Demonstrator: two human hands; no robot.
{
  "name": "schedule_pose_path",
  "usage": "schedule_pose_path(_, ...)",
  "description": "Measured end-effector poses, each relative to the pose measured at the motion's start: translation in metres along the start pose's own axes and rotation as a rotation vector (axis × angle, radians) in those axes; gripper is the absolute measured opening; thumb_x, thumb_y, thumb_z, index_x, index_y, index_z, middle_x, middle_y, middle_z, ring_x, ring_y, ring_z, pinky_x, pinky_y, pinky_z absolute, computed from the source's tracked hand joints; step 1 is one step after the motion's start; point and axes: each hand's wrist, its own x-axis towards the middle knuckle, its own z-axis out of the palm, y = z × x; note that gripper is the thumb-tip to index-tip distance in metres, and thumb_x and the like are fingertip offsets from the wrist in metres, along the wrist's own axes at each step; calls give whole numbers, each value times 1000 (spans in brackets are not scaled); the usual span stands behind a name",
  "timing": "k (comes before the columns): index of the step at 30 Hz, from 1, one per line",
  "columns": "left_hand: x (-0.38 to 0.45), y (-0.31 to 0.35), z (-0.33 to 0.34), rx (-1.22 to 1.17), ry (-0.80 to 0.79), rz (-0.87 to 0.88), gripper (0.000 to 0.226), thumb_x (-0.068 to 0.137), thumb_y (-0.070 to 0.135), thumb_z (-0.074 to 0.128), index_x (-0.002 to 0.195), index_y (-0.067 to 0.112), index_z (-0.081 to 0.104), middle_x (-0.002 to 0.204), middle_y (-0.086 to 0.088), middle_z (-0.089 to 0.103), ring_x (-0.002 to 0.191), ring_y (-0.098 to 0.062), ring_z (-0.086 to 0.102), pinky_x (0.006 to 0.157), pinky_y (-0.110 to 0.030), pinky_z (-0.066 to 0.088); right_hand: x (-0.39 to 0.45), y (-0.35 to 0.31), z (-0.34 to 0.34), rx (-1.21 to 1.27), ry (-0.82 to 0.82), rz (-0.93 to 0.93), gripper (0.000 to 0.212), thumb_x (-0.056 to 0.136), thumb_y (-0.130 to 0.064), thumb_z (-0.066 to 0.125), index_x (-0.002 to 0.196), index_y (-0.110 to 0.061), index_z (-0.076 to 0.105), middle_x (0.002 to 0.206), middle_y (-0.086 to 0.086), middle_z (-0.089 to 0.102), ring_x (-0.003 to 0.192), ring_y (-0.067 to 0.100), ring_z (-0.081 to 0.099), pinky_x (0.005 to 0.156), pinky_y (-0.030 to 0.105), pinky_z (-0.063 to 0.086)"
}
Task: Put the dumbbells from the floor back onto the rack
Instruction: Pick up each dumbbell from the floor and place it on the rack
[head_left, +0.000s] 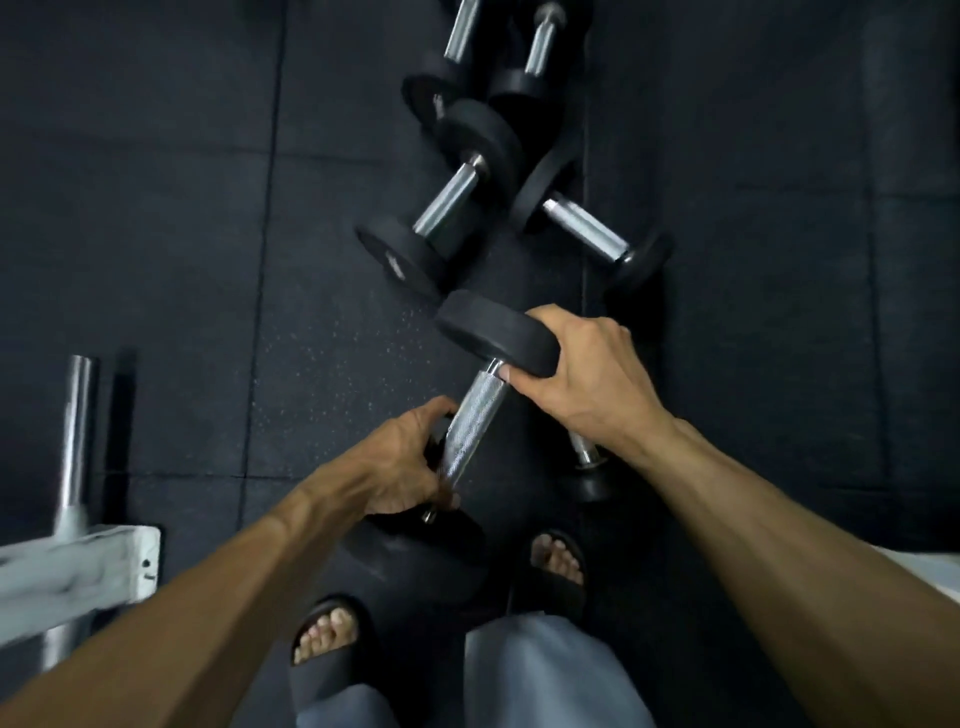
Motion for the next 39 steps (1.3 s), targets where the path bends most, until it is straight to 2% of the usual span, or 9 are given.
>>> schedule_pose_path(3, -51, 56, -20, 74, -1, 43, 73, 65, 15, 86, 117, 39, 42, 87, 1, 64, 71, -9, 61, 55, -16, 45, -29, -31, -64, -9, 64, 13, 50, 79, -41, 76, 122, -20, 61, 91, 0, 75, 89, 21, 70, 86, 40, 54)
schedule_pose_path(7, -127, 137, -45, 135, -6, 132, 66, 65, 8, 84, 115, 33, 48, 81, 2, 62, 57, -2, 61, 47, -15, 46, -77, -80, -162, -28, 189, 43, 51, 80, -43, 74, 122, -22, 56, 81, 2, 72, 83, 27, 69, 84, 42, 54)
schedule_pose_path(11, -203, 220, -65, 299, 0, 292, 68, 60, 11, 84, 113, 35, 48, 84, -4, 67, 72, -18, 67, 63, -34, 59, -140, -128, -257, -65, 332, 54, 43, 80, -42, 72, 115, -22, 55, 80, 1, 71, 77, 26, 68, 78, 41, 55)
schedule_pose_path(14, -257, 278, -70, 371, 17, 431, 67, 59, 7, 85, 111, 32, 49, 79, 6, 63, 68, -11, 63, 62, -23, 55, -196, -160, -319, -111, 472, 82, 43, 81, -40, 73, 115, -20, 56, 85, 4, 73, 83, 29, 69, 78, 40, 54)
schedule_pose_path(17, -304, 330, -63, 452, 2, 553, 67, 54, 11, 86, 108, 30, 50, 87, 2, 68, 76, -19, 67, 69, -37, 59, -250, -183, -370, -170, 620, 75, 48, 78, -39, 75, 117, -17, 57, 90, 9, 75, 87, 35, 69, 77, 44, 55)
schedule_pose_path(20, -343, 379, -41, 567, 3, 647, 68, 57, 14, 87, 113, 27, 49, 79, 6, 64, 69, -11, 61, 66, -28, 54, -303, -190, -412, -228, 718, 102, 54, 78, -40, 75, 123, -17, 58, 93, 10, 75, 91, 36, 69, 79, 44, 54)
schedule_pose_path(26, -386, 458, 52, 677, -86, 747, 65, 61, 16, 86, 112, 30, 48, 79, 11, 59, 67, -2, 58, 61, -20, 50, -423, -155, -467, -245, 805, 229, 51, 78, -39, 72, 122, -19, 58, 84, 12, 73, 82, 36, 68, 76, 44, 54)
schedule_pose_path(32, -402, 524, 203, 688, -223, 772, 65, 60, 13, 86, 112, 26, 49, 79, 7, 64, 65, -5, 61, 62, -27, 54, -554, -70, -515, -266, 736, 375, 47, 81, -39, 69, 122, -21, 57, 99, 6, 73, 89, 29, 68, 78, 40, 54)
schedule_pose_path(39, -425, 609, 399, 798, -296, 863, 68, 61, 20, 86, 118, 20, 50, 103, 3, 61, 95, -17, 59, 80, -28, 51, -722, 35, -575, -229, 677, 554, 44, 82, -37, 71, 120, -20, 59, 96, 6, 73, 87, 27, 69, 78, 40, 55)
